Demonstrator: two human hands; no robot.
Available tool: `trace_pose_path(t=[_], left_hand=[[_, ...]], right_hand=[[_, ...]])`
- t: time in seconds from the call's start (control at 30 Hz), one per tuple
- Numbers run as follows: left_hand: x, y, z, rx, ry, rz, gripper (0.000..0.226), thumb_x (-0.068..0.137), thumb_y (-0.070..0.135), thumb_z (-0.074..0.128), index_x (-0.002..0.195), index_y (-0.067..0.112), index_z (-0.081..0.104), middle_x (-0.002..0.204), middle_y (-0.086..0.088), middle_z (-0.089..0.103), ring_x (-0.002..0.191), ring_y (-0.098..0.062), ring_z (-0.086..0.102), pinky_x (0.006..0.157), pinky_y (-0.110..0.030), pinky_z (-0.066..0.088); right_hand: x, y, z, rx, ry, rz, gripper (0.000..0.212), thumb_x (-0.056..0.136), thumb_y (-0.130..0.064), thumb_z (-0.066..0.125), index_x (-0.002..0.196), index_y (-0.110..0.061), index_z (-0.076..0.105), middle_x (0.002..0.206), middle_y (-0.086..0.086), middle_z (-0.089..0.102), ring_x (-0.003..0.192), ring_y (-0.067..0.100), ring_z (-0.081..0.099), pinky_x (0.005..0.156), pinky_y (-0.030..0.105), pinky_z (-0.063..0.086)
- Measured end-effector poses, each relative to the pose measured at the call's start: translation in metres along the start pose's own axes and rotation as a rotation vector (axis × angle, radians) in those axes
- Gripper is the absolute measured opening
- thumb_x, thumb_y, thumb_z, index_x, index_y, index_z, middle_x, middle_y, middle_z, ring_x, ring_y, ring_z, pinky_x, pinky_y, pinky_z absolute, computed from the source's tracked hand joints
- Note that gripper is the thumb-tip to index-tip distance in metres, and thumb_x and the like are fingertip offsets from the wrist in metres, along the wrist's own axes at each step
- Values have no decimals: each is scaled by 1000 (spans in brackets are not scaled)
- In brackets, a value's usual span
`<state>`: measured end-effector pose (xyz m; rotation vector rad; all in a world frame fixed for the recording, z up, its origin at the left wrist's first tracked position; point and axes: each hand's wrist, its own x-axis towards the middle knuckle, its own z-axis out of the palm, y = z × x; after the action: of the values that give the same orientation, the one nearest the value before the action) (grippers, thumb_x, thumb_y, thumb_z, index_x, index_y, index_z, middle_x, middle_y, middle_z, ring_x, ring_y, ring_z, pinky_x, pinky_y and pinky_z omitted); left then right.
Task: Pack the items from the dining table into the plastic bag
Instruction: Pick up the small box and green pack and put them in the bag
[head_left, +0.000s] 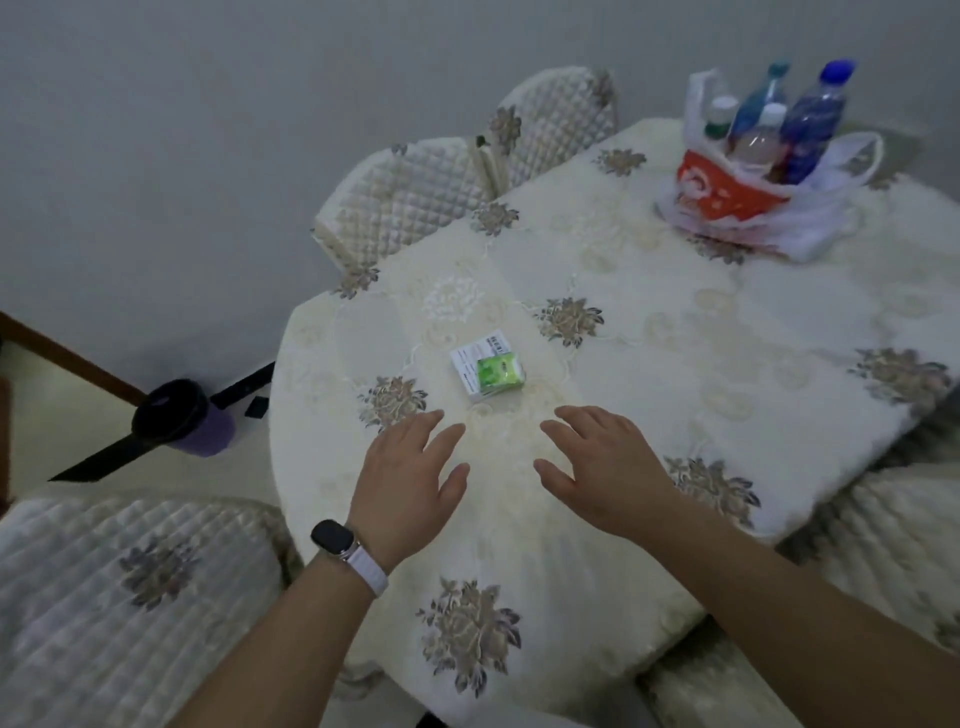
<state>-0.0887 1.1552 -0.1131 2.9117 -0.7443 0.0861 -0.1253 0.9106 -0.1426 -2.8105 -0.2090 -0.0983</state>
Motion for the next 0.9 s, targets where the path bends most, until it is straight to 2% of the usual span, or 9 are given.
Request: trace_pose_path(t=[0.27, 0.4, 0.5, 0.57, 0.7, 0.8, 0.9], left_hand=[[113, -84, 71, -132, -68, 77, 51, 87, 42, 46, 123, 10, 65, 127, -16, 62, 114, -37, 59, 93, -51, 50], [170, -119, 113, -216, -121, 108, 58, 87, 45, 48, 130, 8, 60, 133, -18, 58, 121, -37, 56, 97, -51, 48], [204, -134, 135, -253, -205, 114, 70, 87, 52, 55, 140, 7, 49, 142, -16, 51, 130, -33, 48, 104, -46, 41], [218, -138, 146, -279, -274, 163, 83, 86, 58, 59, 148, 8, 36, 146, -12, 46, 133, -29, 42, 108, -41, 36], [228, -141, 160, -313, -351, 252, 110, 74, 76, 58, 153, 7, 23, 146, -12, 45, 131, -27, 43, 105, -40, 36], [232, -136, 158, -361, -380, 248, 118, 71, 73, 66, 155, 7, 14, 147, -11, 43, 131, -27, 42, 105, -40, 35], [233, -126, 151, -389, -422, 242, 121, 72, 65, 73, 156, 10, 6, 145, -10, 39, 125, -27, 44, 99, -40, 41]], right_hand=[[83, 6, 53, 11, -93, 220, 57, 86, -54, 39, 124, -17, 60, 127, 4, 60, 114, 27, 56, 91, 41, 47], [138, 14, 78, 44, -122, 246, 52, 88, -45, 53, 130, -14, 56, 131, 7, 56, 115, 30, 54, 92, 44, 48], [171, 18, 91, 68, -125, 235, 54, 87, -41, 60, 133, -13, 53, 134, 8, 54, 115, 31, 53, 93, 43, 47], [185, 20, 98, 79, -165, 236, 58, 88, -41, 62, 137, -14, 49, 140, 8, 49, 121, 31, 49, 99, 43, 44], [199, 24, 111, 71, -263, 239, 68, 86, -43, 64, 144, -14, 41, 146, 7, 42, 128, 28, 43, 106, 42, 39], [197, 23, 114, 101, -253, 263, 70, 83, -40, 68, 142, -11, 42, 138, 7, 46, 120, 28, 49, 100, 40, 44], [190, 19, 111, 107, -229, 339, 72, 80, -41, 71, 141, -14, 43, 125, 5, 48, 111, 25, 51, 90, 38, 48]])
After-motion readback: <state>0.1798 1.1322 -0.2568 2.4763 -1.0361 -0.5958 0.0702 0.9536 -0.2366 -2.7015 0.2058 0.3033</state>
